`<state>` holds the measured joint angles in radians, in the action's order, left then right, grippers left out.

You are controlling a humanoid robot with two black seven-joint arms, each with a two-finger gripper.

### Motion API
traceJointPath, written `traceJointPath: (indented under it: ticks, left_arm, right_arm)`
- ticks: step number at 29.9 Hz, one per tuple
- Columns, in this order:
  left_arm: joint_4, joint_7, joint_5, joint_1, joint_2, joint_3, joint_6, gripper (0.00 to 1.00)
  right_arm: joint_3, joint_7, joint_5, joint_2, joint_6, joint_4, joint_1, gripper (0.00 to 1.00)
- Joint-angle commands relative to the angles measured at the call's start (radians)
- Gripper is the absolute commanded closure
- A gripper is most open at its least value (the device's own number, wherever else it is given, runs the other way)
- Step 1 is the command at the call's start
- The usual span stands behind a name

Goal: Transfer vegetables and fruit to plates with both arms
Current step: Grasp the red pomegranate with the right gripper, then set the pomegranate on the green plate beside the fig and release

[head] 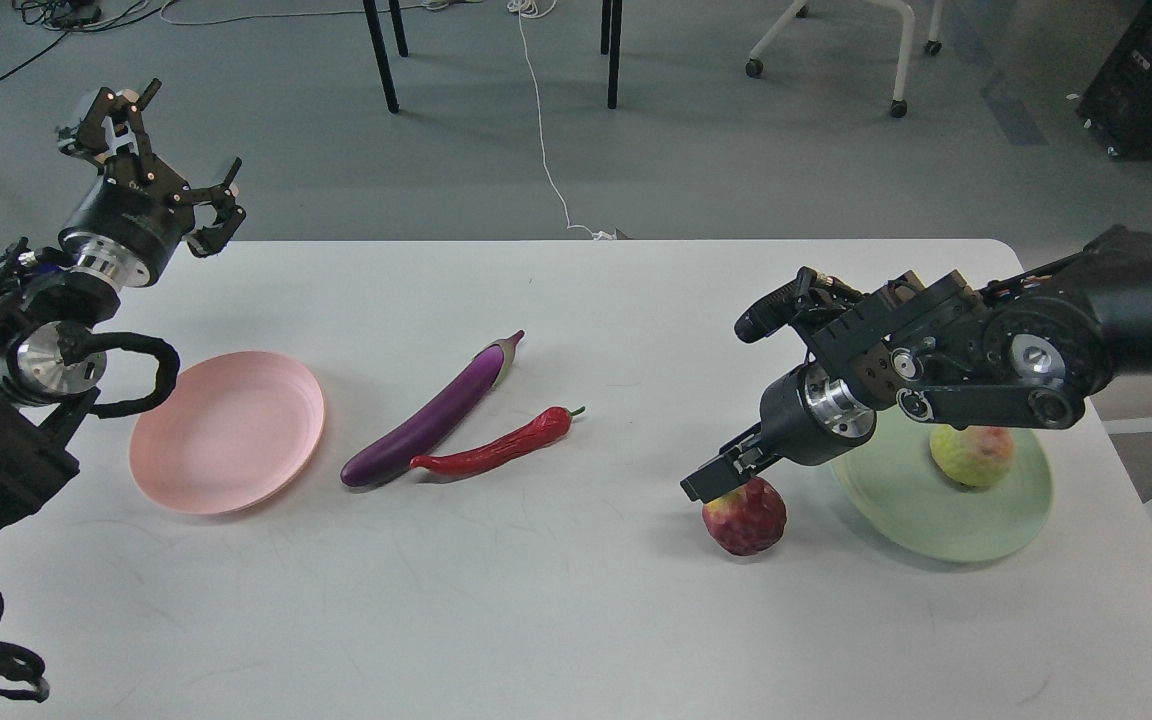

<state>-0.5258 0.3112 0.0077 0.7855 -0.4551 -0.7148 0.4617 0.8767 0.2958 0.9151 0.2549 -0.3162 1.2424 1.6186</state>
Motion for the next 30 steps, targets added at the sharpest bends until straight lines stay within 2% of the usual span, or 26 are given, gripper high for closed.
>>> traceJointPath:
  ticks: [1,3,7,10,14,20,26,30]
  left_arm:
    - [0.001,0.0,0.0,0.0,0.0,0.0,0.0,0.02]
    - [0.001,0.0,0.0,0.0,0.0,0.0,0.0,0.02]
    - [0.001,0.0,0.0,0.0,0.0,0.0,0.0,0.02]
    - [0.001,0.0,0.0,0.0,0.0,0.0,0.0,0.02]
    - [0.003,0.0,0.0,-0.002,-0.002,0.0,0.0,0.02]
    - [0.003,0.0,0.0,-0.002,0.0,0.0,0.0,0.02]
    - [0.001,-0.001,0.0,-0.002,0.0,0.0,0.0,0.02]
    - [0.001,-0.003,0.002,-0.002,0.004,0.002,-0.001,0.02]
  right_arm:
    - [0.036,0.0,0.005,-0.006,0.0,0.005,-0.005,0.16]
    - [0.047,0.0,0.005,-0.013,0.0,0.005,-0.006,0.23]
    - [0.051,0.0,0.004,-0.013,0.0,0.005,-0.006,0.45]
    - [0.05,0.008,0.002,-0.013,0.0,0.006,-0.002,0.54]
    - [0.021,0.008,-0.005,0.012,0.002,0.0,0.053,0.56]
    - [0.053,-0.001,0.123,0.136,0.0,0.005,0.109,0.56]
    - [0.091,-0.001,0.237,0.282,0.002,0.011,0.066,0.55]
    - [0.088,-0.001,0.277,0.342,0.011,0.006,-0.008,0.5]
